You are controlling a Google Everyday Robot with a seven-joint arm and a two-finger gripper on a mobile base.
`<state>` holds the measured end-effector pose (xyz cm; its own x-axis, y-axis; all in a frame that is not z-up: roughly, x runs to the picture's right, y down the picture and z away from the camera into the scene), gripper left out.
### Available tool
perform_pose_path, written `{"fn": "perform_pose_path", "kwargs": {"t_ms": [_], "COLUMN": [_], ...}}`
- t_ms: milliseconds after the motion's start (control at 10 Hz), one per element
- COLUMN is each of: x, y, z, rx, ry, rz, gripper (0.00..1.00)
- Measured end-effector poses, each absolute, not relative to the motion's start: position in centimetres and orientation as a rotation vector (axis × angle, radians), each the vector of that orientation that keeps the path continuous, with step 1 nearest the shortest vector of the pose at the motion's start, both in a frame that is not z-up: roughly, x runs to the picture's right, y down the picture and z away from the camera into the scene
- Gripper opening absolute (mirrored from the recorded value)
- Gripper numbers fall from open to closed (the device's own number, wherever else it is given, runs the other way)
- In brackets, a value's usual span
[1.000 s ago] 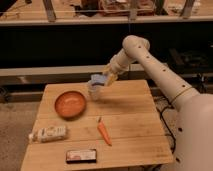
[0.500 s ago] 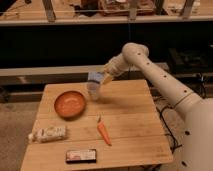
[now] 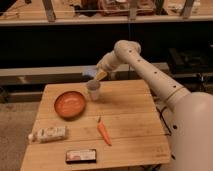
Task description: Place the white sponge in the ceramic cup
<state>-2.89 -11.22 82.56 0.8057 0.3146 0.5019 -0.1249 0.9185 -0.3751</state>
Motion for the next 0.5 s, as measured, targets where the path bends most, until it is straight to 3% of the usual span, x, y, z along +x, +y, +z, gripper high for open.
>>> {"fn": "perform_pose_path", "kwargs": {"t_ms": [500], "x": [-2.6], "y": [-10.4], "z": [83.0], "rx": [-0.334], "ry": [-0.592], "rz": [0.229], "gripper": [0.00]}}
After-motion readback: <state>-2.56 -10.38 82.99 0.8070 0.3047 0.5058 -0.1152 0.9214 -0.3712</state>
